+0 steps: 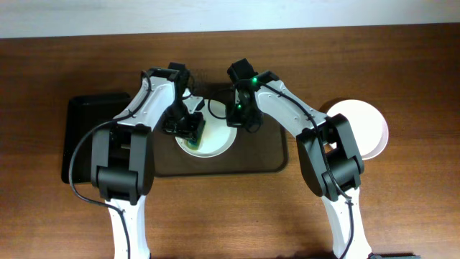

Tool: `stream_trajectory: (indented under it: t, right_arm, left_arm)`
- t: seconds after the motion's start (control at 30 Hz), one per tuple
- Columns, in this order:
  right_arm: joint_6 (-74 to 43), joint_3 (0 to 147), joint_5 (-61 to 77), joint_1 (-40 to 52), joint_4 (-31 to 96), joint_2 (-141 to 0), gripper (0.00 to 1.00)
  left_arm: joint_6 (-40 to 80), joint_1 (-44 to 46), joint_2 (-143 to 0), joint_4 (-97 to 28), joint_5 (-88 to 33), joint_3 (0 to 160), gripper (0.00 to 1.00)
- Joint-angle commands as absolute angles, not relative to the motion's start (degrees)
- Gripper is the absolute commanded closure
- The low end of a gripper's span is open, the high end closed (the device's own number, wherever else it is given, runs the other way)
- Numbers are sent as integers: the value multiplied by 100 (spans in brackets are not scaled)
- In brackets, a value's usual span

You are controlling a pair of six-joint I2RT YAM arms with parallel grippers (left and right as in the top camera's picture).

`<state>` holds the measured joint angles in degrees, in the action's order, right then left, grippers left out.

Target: Clean dirty plates on tray and stack at the side

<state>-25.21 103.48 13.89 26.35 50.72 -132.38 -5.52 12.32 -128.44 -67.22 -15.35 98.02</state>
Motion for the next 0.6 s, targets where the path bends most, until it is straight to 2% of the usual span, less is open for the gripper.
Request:
stream_trajectory:
  t: [0.0, 0.07, 0.23, 0.3, 0.43, 0.57]
  right_arm:
    - [-2534, 10151, 987, 2587, 5162, -13443, 96]
    - [-2534, 10151, 987, 2587, 5164, -13443, 96]
    - [-2534, 10151, 987, 2587, 5179, -13443, 96]
    - [-2534, 10151, 987, 2587, 5179, -13443, 96]
    - [-2532, 10151, 985, 2587, 5179, -13443, 96]
    - [-2532, 10151, 991, 2587, 5183, -13443, 96]
  left_arm:
    - [-867, 1208, -13039, -5916, -1973, 9701, 99]
    - [-635, 1160, -13039, -5015, -1601, 9701, 99]
    - [-209, 1160, -13039, -4311, 176, 9701, 99]
    - [12, 1155, -13039, -4434, 615, 9701, 99]
    - [239, 1140, -13039, -5273, 687, 9701, 99]
    - [19, 1160, -13039, -6029, 10, 9703, 99]
